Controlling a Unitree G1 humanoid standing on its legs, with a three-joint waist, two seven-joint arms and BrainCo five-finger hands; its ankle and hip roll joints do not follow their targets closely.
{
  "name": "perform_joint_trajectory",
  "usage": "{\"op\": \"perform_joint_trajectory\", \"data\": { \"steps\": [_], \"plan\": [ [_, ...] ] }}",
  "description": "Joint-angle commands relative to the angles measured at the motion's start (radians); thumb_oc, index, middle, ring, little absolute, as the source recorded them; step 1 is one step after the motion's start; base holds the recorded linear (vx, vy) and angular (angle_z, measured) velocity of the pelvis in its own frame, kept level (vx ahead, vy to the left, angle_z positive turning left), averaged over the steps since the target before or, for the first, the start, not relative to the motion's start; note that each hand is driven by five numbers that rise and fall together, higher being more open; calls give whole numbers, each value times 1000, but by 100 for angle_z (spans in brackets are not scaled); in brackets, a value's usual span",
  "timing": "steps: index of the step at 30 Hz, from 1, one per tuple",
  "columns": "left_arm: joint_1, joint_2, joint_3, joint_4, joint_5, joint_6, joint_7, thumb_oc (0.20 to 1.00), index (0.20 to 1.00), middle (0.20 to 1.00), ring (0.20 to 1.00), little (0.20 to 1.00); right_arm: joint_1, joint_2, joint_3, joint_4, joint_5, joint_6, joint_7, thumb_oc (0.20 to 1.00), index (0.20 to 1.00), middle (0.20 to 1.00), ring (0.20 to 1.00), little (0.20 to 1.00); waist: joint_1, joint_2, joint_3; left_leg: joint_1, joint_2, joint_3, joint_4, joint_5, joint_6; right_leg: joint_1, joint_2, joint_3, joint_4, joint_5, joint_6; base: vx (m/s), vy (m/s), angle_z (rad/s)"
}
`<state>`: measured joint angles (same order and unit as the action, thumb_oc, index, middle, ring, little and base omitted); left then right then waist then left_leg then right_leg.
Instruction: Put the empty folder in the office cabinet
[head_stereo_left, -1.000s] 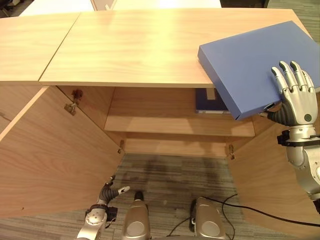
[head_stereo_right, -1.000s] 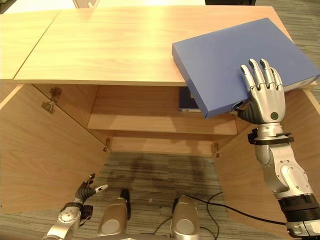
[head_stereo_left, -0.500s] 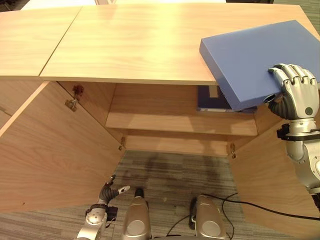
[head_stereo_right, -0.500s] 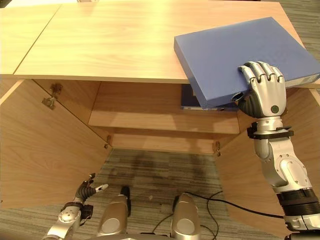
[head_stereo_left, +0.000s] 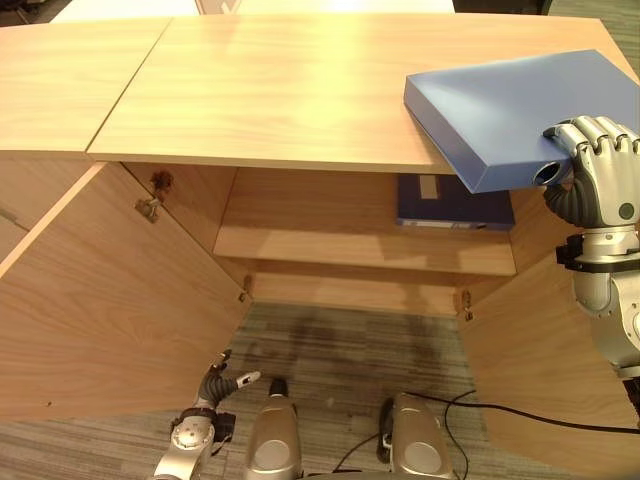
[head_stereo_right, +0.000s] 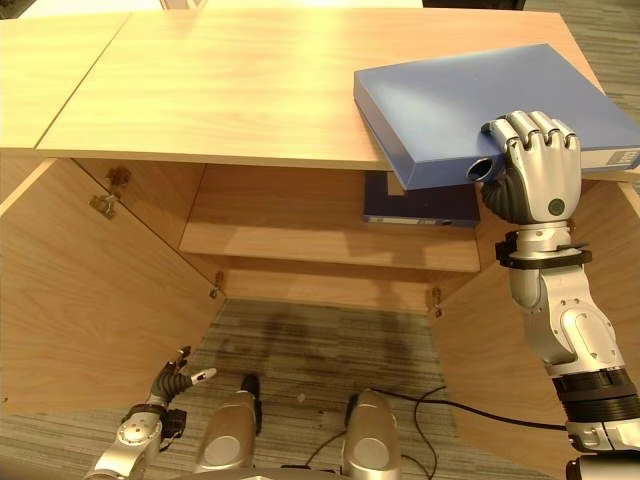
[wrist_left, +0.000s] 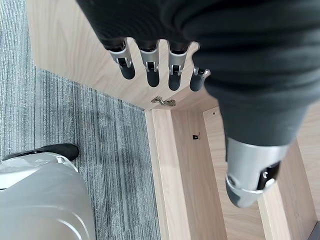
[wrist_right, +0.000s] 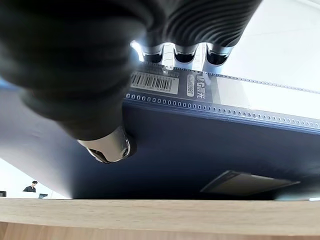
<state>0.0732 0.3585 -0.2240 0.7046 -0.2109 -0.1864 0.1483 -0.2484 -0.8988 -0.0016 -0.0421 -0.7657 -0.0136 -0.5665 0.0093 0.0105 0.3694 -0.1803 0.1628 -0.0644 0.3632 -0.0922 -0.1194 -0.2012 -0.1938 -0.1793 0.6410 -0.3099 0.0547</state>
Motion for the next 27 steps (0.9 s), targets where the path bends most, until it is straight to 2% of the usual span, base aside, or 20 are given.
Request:
{"op": "perform_joint_trajectory", "data": {
  "steps": [1,3,7,9,11,15,19,21,27],
  "plan": [
    [-2,16,25,-20,-3,-16,14,1000,1000,1000,1000,1000,0,1,8,-12,36,4,19,200,200,200,200,200,10,-22,-48,62,-1,2,38,-117,21,85,35,36,-98,14,17,30,3,0],
    [1,13,25,-16,-2,-15,13,1000,1000,1000,1000,1000,3,2,7,-12,40,3,20,200,200,200,200,200,11,-22,-56,76,-2,5,13,-106,19,98,34,32,-119,26,21,57,7,1],
    [4,2,26,1,3,-14,11,1000,1000,1000,1000,1000,-6,-1,3,-11,55,1,17,200,200,200,200,200,8,-23,-107,132,-12,22,-122,-38,10,149,34,19,-263,101,45,91,21,3],
    [15,-4,22,6,8,-16,9,1000,1000,1000,1000,1000,-27,-8,2,-12,75,0,10,200,200,200,200,200,5,-22,-159,189,-18,41,-246,14,10,203,33,7,-393,168,73,111,33,4],
    [19,-9,20,7,8,-16,10,1000,1000,1000,1000,1000,-40,-6,-9,-23,91,3,2,200,200,200,200,200,4,-25,-190,224,-20,56,-310,38,9,242,35,3,-476,208,88,88,31,-7],
    [21,-31,25,21,6,-2,16,1000,1000,1000,1000,1000,-56,46,-69,-104,166,-1,-20,200,200,200,200,200,6,-26,-259,292,-30,88,-428,73,9,312,35,5,-618,259,107,52,39,-16],
    [16,-44,34,40,12,9,19,1000,1000,1000,1000,1000,-49,85,-117,-168,209,-13,-30,200,200,200,200,200,0,-30,-283,294,-38,93,-441,82,12,320,31,6,-635,276,112,-9,40,-9],
    [16,-44,36,44,14,12,20,1000,1000,1000,1000,1000,-47,97,-127,-183,221,-18,-34,200,200,200,200,200,0,-31,-288,301,-38,93,-442,70,12,325,31,9,-636,265,113,19,9,0],
    [6,-57,50,68,10,27,38,1000,1000,1000,1000,1000,-61,191,-135,-237,382,-74,-32,200,200,200,200,200,-5,-32,-300,301,-44,96,-437,73,20,312,24,22,-620,270,111,-43,22,-2]
  ]
}}
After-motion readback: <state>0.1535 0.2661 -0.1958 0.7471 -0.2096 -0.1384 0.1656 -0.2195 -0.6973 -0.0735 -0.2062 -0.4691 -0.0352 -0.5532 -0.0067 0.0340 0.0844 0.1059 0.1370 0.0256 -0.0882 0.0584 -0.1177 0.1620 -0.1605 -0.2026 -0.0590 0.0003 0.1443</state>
